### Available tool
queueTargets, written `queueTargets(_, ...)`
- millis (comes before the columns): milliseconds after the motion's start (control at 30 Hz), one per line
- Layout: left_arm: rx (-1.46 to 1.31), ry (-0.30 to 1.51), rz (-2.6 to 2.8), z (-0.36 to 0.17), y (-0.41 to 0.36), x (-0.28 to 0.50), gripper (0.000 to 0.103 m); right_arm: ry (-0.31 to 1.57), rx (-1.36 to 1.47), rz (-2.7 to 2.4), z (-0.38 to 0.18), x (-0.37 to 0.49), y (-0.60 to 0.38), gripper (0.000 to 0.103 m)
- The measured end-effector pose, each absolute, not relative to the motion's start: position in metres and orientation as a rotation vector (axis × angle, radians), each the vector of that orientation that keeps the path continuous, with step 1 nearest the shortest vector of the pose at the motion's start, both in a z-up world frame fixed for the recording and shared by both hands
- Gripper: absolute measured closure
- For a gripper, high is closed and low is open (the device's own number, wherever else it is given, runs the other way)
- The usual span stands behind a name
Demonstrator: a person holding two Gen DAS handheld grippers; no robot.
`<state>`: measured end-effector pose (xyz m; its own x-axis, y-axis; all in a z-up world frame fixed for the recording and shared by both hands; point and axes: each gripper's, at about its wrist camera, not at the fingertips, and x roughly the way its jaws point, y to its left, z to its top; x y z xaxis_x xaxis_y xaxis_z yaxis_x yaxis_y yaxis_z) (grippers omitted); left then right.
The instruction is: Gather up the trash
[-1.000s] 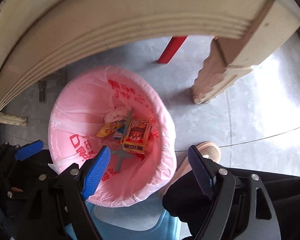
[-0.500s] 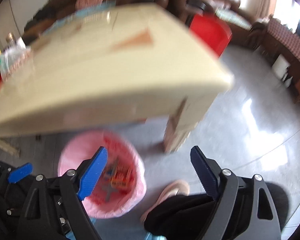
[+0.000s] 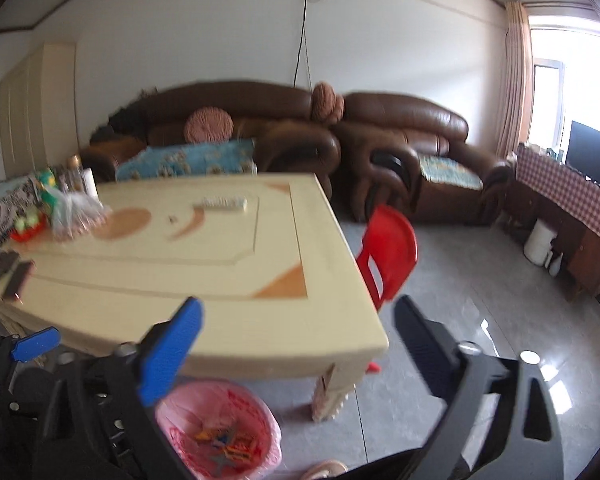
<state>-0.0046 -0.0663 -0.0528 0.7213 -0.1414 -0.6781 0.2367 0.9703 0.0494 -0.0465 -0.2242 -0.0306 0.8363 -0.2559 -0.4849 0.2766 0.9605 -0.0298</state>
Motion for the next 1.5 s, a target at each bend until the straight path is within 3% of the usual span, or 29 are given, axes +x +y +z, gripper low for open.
queueTargets(200,0.111,0.638,-0.191,-0.014,-0.059,-0.021,0.014,0.423,0.037,-0.275,0.007,-0.069,-0.206,0.007)
queueTargets(500,0.09,0.607,-0.175,0.0,-0.052,-0.029,0.013,0.363,0.021,-0.285,0.029,-0.087,-0.191,0.007)
queueTargets(1500,0.081,0.608,-0.172,-0.001,-0.047,-0.031,0.013,0.362,0.008,-0.278,0.031,-0.087,-0.185,0.007)
